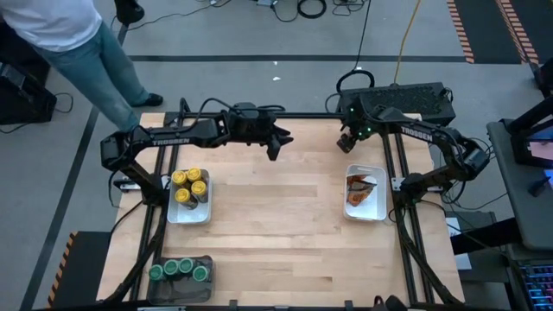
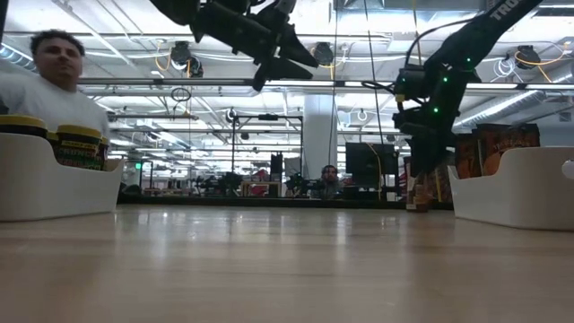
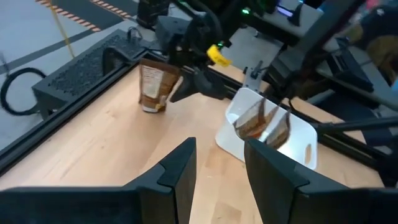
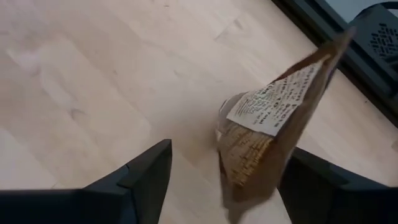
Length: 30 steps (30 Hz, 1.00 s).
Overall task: Sort spices by type
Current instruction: Put the orange seasoning bag into the right white bin
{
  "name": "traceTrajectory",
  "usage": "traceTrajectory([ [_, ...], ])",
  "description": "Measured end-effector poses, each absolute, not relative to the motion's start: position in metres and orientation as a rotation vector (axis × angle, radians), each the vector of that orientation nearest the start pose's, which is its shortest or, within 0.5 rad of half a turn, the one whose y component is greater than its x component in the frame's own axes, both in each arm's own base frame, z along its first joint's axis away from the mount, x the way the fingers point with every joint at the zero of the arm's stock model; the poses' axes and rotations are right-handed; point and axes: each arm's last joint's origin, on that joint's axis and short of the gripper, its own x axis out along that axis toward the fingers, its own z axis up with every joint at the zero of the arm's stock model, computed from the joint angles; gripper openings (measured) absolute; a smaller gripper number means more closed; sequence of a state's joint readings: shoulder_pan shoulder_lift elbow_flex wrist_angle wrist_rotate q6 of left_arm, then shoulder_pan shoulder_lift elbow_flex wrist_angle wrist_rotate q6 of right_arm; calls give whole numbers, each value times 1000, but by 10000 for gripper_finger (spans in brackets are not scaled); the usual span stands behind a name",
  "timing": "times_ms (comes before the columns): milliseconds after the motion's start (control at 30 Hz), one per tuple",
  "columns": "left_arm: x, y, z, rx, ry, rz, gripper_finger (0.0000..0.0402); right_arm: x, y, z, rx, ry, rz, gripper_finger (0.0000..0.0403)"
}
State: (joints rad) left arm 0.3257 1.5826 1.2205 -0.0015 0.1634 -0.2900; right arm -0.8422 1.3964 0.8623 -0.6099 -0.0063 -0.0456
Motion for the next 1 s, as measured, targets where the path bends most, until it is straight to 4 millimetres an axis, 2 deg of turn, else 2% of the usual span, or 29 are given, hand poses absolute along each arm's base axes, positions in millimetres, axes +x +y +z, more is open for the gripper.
traceTrajectory([
  [167,350,101,302,-324,338,161,138,172,-187,202,445,1097,-702,193],
  [467,351,95,302,-310,342,139,138,174,-184,201,490,1094,-661,16],
  [700,352,93,302,-317,346,100,138,194,-164,202,505,1075,-571,2],
  [1000,350,89,298,-299,404,4,138,231,-115,204,493,1046,-396,1],
])
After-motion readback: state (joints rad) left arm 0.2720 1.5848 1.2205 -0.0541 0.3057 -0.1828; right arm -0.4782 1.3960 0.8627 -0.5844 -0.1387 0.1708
